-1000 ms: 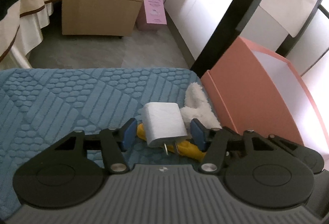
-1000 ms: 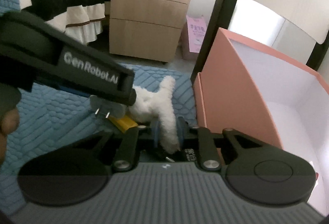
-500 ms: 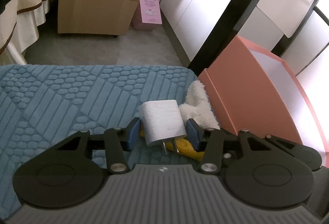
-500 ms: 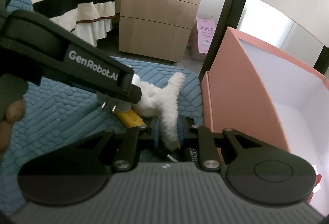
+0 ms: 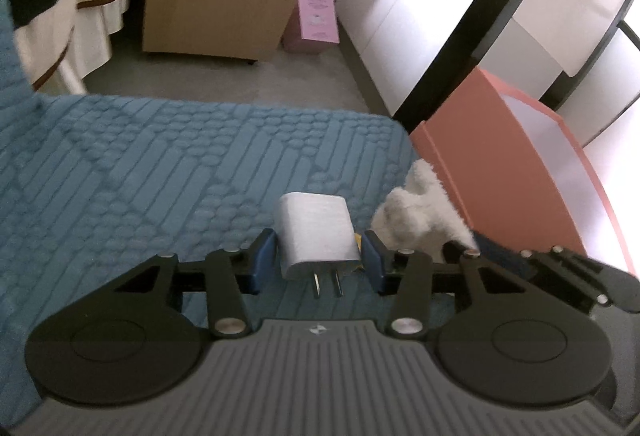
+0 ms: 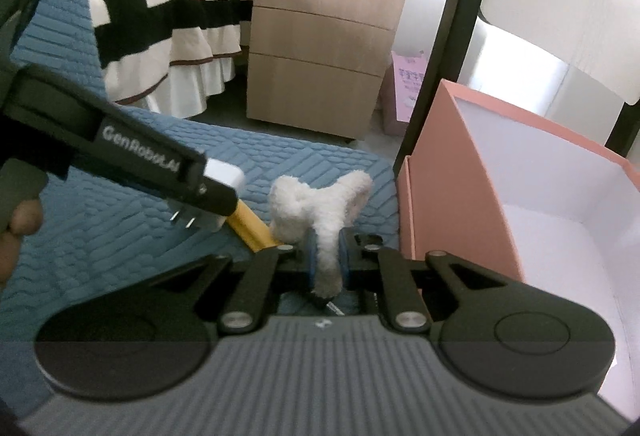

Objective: Organize rigid objects
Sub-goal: 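Close the left gripper on the white charger while the right gripper grasps the white plush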

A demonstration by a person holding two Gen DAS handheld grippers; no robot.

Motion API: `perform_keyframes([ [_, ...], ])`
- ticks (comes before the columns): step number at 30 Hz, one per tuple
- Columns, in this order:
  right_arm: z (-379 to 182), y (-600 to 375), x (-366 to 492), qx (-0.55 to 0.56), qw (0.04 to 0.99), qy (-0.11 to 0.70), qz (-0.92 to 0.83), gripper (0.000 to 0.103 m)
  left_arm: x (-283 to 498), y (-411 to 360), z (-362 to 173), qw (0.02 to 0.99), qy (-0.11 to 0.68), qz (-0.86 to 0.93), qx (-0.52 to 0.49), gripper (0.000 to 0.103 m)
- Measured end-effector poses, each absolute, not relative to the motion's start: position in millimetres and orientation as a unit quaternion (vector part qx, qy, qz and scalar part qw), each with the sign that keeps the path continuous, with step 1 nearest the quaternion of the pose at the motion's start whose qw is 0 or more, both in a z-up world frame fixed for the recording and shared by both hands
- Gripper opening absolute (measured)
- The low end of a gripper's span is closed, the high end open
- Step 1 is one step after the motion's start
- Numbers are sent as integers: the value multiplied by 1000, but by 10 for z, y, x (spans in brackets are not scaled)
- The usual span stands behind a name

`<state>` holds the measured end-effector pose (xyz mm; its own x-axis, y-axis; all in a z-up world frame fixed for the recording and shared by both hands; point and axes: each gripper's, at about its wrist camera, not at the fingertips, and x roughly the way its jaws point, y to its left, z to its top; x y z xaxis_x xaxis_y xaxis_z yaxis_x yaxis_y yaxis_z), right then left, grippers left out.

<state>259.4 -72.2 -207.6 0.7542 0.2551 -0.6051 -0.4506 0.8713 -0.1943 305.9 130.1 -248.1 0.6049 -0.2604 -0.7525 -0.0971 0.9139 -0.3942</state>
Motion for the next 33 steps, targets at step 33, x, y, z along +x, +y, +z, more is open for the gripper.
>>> perform_keyframes([
  [33, -1955, -790, 1364, -220, 889, 281, 286, 14, 1569, 1298, -2437, 852, 456, 52, -252, 49],
])
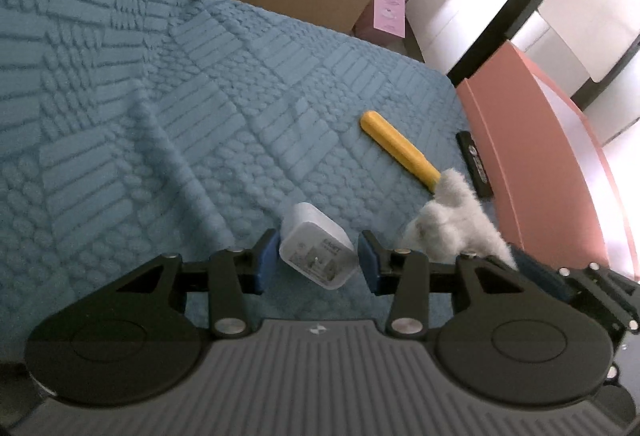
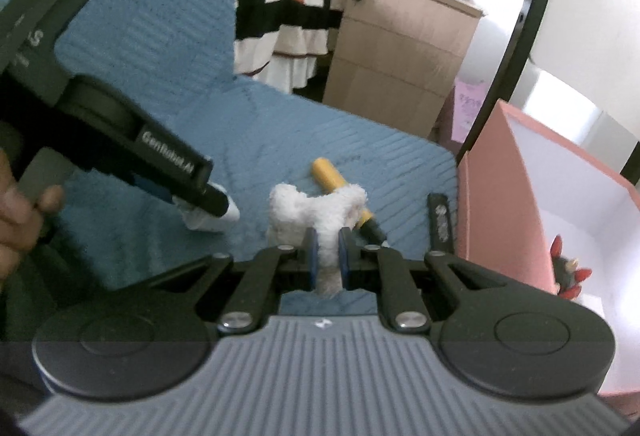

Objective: Organize rigid objects
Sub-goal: 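Close the left gripper on the white charger while the right gripper grasps the white plush, then lift the white charger with the left tool while the right tool lifts the plush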

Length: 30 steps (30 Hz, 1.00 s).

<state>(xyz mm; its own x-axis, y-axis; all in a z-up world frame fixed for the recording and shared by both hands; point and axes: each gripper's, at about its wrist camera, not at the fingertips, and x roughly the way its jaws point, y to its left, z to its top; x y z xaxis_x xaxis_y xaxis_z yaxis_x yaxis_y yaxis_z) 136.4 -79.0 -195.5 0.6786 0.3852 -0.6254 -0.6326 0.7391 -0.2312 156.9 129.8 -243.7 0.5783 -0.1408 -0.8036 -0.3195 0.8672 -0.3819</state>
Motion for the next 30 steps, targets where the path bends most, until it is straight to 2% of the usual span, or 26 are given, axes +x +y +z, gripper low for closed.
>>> perform_keyframes([
  [13, -2120, -987, 1358, -184, 868, 361, 286, 16, 1506, 1214, -2544, 839, 473, 69, -259, 51],
  [16, -2143, -1014, 1376, -175, 866, 369, 287, 17, 1516, 1223, -2557, 837, 473, 66, -268, 59],
  [18, -2154, -1027, 1404, -161, 864, 379, 289, 18, 1530, 1215, -2558, 836, 473, 62, -271, 67],
  [20, -2166, -1037, 1442, -145, 864, 386, 288, 22, 1548, 1202, -2568, 836, 473, 67, -269, 68],
  [25, -2166, -1038, 1503, -100, 864, 397, 293, 61, 1601, 1200, -2599, 833, 476, 69, -271, 68],
  [27, -2156, -1016, 1513, -89, 865, 394, 298, 65, 1602, 1213, -2598, 833, 475, 71, -274, 68],
  [30, -2145, -966, 1529, -83, 869, 387, 297, 65, 1598, 1241, -2601, 832, 474, 74, -278, 68],
])
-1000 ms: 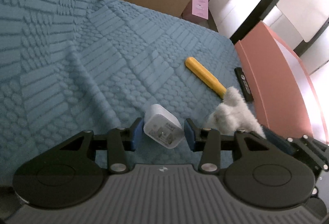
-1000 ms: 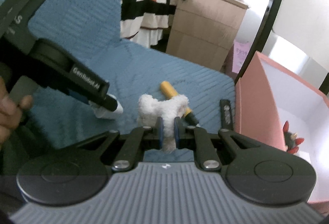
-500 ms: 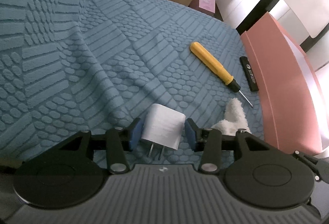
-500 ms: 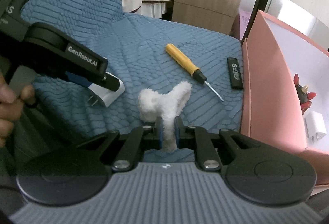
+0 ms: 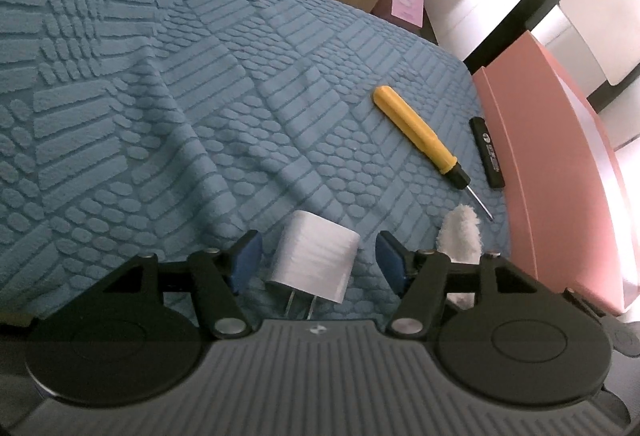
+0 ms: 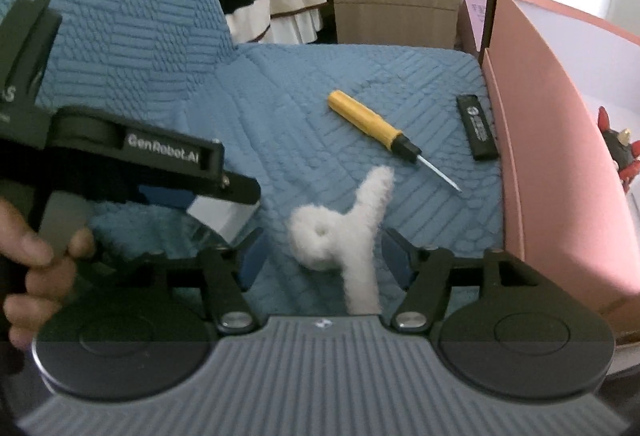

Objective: Organize rigid objects
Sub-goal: 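Lift the white charger with the left tool while the right tool lifts the plush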

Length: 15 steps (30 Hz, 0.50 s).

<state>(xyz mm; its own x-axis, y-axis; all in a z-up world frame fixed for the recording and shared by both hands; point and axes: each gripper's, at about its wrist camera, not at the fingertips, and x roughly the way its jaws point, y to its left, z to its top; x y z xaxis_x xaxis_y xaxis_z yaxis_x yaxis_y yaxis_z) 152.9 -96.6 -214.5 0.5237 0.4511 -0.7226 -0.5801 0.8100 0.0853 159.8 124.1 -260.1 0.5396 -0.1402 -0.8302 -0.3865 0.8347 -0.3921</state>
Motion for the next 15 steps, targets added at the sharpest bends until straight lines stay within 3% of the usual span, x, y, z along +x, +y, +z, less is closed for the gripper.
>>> perform_keyframes([
  [8, -2228, -844, 1647, -79, 870, 395, 283, 64, 1592, 1245, -2606, 832, 475, 70, -278, 69],
  [10, -2236, -829, 1652, -87, 873, 392, 276, 52, 1593, 1242, -2607, 832, 476, 70, -276, 68],
  [15, -2206, -869, 1658, -87, 876, 386, 276, 50, 1606, 1236, -2617, 830, 483, 71, -270, 69],
])
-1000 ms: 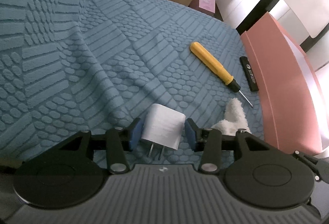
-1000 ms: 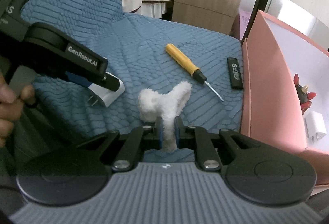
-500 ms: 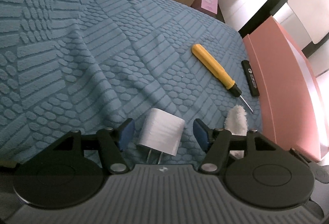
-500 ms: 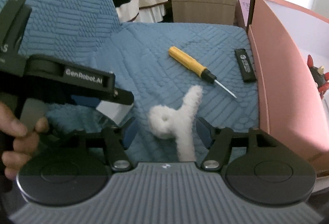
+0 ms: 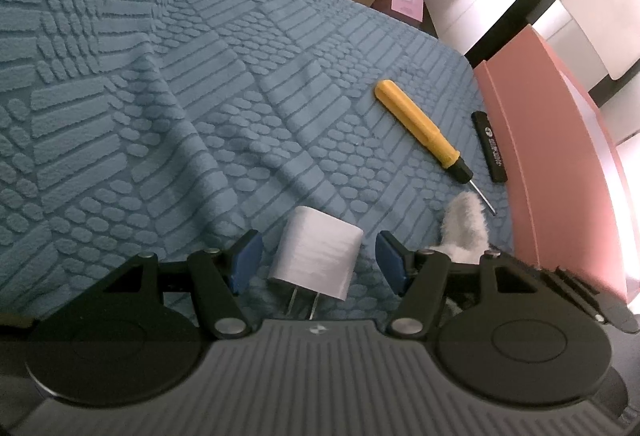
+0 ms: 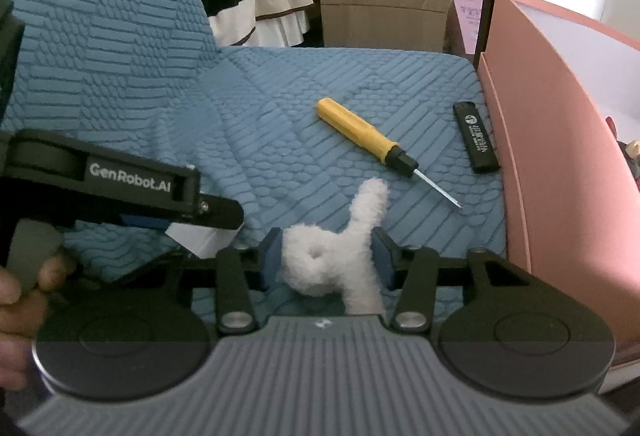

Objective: Organize rigid objects
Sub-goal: 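Lift the white charger with the left tool while the right tool lifts the plush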

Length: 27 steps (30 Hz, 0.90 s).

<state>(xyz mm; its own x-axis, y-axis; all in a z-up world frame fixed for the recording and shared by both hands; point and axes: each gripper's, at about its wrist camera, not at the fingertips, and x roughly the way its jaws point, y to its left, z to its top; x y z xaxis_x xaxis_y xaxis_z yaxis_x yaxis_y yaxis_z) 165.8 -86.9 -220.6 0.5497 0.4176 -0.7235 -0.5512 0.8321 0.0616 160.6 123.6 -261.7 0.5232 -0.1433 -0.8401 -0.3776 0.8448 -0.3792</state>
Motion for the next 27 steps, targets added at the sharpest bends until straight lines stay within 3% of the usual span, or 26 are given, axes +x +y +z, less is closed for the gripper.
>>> perform_keyframes([
  [11, -2197, -942, 1670, -94, 878, 385, 270, 50, 1626, 1034, -2623, 847, 497, 64, -180, 68],
  [13, -2192, -958, 1633, -97, 878, 383, 271, 50, 1635, 1004, -2627, 850, 495, 67, -166, 67],
  [15, -2190, -981, 1595, -99, 878, 381, 274, 50, 1638, 986, -2629, 853, 493, 73, -155, 59],
  [17, -2178, -1004, 1612, -81, 873, 395, 275, 49, 1632, 1006, -2622, 853, 491, 75, -163, 50],
  [27, -2027, -1011, 1656, -94, 873, 400, 264, 47, 1426, 1023, -2457, 851, 466, 102, -219, 50],
])
